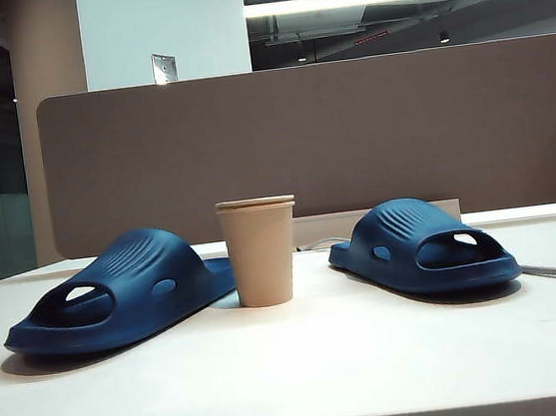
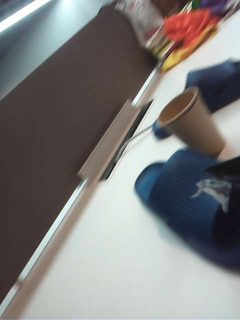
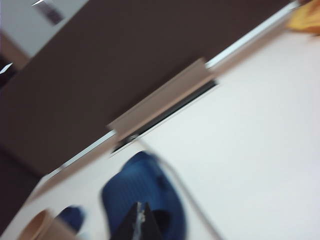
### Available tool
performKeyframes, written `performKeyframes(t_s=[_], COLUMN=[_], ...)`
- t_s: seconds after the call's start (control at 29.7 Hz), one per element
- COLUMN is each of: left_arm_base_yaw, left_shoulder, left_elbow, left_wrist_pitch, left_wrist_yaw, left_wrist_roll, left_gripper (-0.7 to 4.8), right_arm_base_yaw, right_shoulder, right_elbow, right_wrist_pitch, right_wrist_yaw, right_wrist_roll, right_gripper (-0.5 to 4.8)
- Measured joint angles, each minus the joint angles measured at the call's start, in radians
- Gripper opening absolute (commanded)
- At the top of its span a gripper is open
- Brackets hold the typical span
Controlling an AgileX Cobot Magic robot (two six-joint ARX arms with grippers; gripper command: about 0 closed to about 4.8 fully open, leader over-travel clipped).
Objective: Interlock the pair of blue slippers on the table with their fronts facing up.
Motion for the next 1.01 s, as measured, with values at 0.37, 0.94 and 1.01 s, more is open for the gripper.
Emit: performKeyframes(t_s=[0.37,0.94,1.01], left_arm_base_yaw=[0.0,0.0,0.0], left_shoulder=[0.004,0.423,0.501], left_elbow=[0.114,0.495,0.496], left_wrist_pitch=[-0.254,-0.587,-0.562], left_wrist_yaw=[0.034,0.082,0.122], left_wrist_roll=[-0.124,0.075,0.074], left_gripper=[0.62,0.58,0.57], right_arm_base_yaw=[0.0,0.0,0.0], right_shoulder=[0.0,0.02,0.046], right_elbow=[0.006,0.219,0.218], right_wrist_pitch=[-0.014,-0.518,-0.531], right_wrist_yaw=[-0.132,0.008,-0.012], right_wrist_roll=[0.029,-0.128,-0.105], right_gripper=[-0.02,-0.03,-0.03])
